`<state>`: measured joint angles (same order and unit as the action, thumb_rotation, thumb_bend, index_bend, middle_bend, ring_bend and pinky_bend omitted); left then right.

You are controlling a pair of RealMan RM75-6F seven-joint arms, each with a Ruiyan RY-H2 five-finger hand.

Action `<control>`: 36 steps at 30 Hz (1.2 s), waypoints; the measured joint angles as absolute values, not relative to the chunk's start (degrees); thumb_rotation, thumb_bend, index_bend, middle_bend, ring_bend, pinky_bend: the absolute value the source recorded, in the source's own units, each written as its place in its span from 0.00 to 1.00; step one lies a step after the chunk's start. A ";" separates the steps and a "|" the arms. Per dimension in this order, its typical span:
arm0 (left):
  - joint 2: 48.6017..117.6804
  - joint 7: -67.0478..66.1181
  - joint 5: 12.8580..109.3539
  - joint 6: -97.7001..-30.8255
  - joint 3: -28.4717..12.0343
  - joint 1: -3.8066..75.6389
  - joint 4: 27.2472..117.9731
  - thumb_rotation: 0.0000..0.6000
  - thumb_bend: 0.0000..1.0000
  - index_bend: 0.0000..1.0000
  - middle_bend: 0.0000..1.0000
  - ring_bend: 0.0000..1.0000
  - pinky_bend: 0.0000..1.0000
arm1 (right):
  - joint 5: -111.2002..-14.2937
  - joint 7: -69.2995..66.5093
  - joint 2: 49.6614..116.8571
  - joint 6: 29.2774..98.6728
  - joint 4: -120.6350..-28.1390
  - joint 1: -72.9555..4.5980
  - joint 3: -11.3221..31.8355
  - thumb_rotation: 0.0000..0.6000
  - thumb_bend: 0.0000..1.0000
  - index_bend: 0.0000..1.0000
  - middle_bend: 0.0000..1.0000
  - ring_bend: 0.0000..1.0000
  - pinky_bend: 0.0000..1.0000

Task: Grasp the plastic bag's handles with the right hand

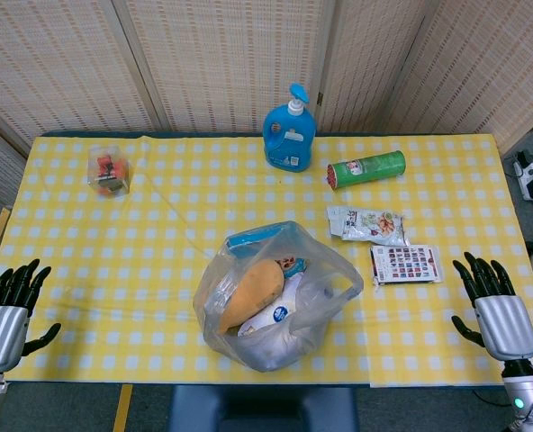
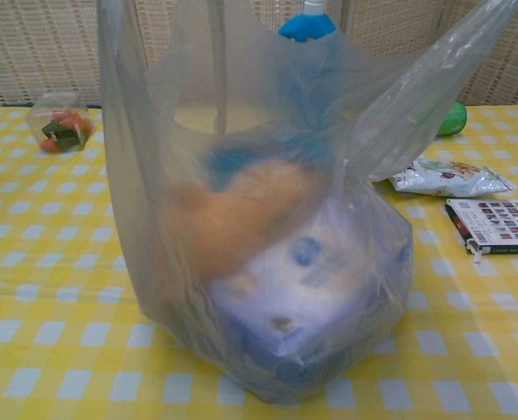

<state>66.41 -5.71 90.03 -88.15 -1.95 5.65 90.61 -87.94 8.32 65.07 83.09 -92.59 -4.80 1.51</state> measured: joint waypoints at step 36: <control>68.08 -5.55 87.72 -84.51 -2.60 7.81 89.54 1.00 0.24 0.00 0.00 0.00 0.00 | -122.38 -70.47 57.92 85.46 -85.94 -27.95 -12.95 1.00 0.28 0.00 0.00 0.00 0.00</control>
<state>68.08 -5.55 87.72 -84.51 -2.60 7.81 89.54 -122.38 -70.47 57.92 85.46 -85.94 -27.95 -12.95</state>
